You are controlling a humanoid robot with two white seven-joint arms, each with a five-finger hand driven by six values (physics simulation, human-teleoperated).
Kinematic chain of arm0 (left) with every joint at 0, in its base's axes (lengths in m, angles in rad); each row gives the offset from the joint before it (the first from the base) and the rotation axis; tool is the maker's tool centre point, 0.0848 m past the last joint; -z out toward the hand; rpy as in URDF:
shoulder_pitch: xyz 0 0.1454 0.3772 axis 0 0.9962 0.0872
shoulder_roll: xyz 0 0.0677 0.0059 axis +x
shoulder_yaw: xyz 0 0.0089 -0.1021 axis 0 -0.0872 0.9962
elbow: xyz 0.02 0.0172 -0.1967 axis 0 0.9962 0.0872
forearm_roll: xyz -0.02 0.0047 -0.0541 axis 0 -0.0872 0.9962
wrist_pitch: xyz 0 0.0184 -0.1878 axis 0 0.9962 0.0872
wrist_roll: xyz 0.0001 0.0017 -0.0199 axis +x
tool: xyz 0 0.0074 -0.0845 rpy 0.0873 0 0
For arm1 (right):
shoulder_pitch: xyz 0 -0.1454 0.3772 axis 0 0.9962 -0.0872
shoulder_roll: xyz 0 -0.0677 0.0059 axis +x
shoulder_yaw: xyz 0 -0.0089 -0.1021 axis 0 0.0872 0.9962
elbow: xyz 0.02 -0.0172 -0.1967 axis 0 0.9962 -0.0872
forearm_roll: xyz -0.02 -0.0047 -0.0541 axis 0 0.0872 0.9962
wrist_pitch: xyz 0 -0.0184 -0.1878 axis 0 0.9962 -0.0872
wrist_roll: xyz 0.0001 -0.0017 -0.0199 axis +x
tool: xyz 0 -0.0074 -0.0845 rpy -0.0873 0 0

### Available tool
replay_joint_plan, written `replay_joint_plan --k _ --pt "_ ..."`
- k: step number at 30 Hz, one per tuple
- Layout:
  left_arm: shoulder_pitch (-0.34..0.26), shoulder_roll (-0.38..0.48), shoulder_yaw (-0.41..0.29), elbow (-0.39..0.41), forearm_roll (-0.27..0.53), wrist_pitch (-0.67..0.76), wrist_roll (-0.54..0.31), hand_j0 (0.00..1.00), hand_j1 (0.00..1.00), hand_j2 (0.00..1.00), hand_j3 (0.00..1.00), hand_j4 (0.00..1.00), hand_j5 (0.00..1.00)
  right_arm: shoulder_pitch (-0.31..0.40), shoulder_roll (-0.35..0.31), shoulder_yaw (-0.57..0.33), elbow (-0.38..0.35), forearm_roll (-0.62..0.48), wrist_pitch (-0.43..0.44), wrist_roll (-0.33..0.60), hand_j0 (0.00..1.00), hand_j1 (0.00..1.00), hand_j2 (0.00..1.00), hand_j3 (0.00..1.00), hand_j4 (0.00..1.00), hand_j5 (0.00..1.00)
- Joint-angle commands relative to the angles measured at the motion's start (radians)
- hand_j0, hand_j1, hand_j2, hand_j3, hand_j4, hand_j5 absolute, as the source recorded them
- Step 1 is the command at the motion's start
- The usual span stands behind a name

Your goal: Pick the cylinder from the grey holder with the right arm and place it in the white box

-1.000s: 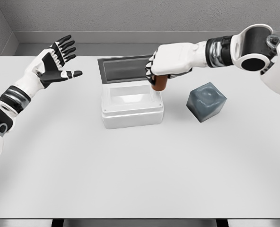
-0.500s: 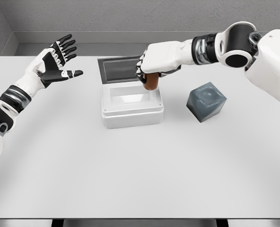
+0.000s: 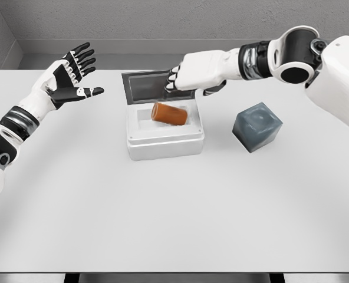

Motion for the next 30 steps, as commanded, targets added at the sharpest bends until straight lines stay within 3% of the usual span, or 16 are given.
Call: replay_joint_plan --k 1,3,7,10,13,16,19,21,24,25,30 --pt "0.000 0.001 0.000 -0.001 0.003 0.000 0.000 1.00 1.00 1.00 1.00 1.00 1.00 0.000 -0.063 -0.009 -0.086 -0.011 0.003 -0.001 0.99 0.99 0.99 0.99 0.99 0.99" --pt "0.000 -0.001 0.000 -0.002 0.003 0.000 0.000 1.00 1.00 1.00 1.00 1.00 1.00 0.003 -0.163 -0.055 -0.216 -0.034 0.003 -0.001 0.99 0.99 0.99 0.99 0.99 0.99" --pt "0.002 -0.034 -0.030 -0.011 0.001 0.000 0.000 1.00 1.00 1.00 1.00 1.00 1.00 0.006 -0.396 -0.062 -0.391 -0.196 0.003 -0.001 0.99 0.99 0.99 0.99 0.99 0.99" --pt "0.002 -0.074 -0.041 -0.016 -0.002 0.001 0.000 1.00 1.00 1.00 1.00 1.00 1.00 0.064 -0.583 -0.141 -0.425 -0.393 0.003 -0.001 0.99 0.99 0.99 0.99 0.99 0.99" --pt "0.000 -0.086 -0.055 -0.016 -0.003 0.001 0.000 1.00 1.00 1.00 1.00 1.00 1.00 0.244 -0.695 -0.339 -0.414 -0.597 0.003 -0.001 0.99 0.99 0.99 0.99 0.99 0.99" --pt "-0.006 -0.096 -0.070 -0.018 -0.005 0.001 0.000 1.00 1.00 1.00 1.00 1.00 1.00 0.523 -0.694 -0.516 -0.414 -0.729 0.003 -0.001 1.00 1.00 1.00 1.00 1.00 1.00" --pt "-0.005 -0.102 -0.073 -0.036 -0.005 0.000 0.000 1.00 1.00 1.00 1.00 1.00 1.00 0.701 -0.665 -0.580 -0.382 -0.813 0.003 -0.001 1.00 1.00 1.00 1.00 1.00 1.00" --pt "0.002 -0.100 -0.073 -0.060 -0.006 0.000 0.000 1.00 1.00 1.00 1.00 1.00 1.00 0.813 -0.594 -0.660 -0.341 -0.816 0.003 -0.001 1.00 1.00 1.00 1.00 1.00 1.00" --pt "0.009 -0.093 -0.067 -0.083 -0.014 -0.005 0.000 1.00 1.00 1.00 1.00 1.00 1.00 1.026 -0.438 -0.908 -0.293 -0.799 0.003 -0.001 1.00 1.00 1.00 1.00 1.00 1.00" --pt "0.011 -0.091 -0.066 -0.090 -0.019 -0.006 0.000 1.00 1.00 1.00 1.00 1.00 1.00 1.061 -0.427 -0.944 -0.285 -0.781 0.003 -0.001 1.00 1.00 1.00 1.00 1.00 1.00" --pt "0.032 -0.088 -0.049 -0.126 -0.022 -0.011 0.000 1.00 1.00 1.00 1.00 1.00 1.00 1.065 -0.424 -0.948 -0.249 -0.783 0.003 -0.001 1.00 1.00 1.00 1.00 1.00 1.00"
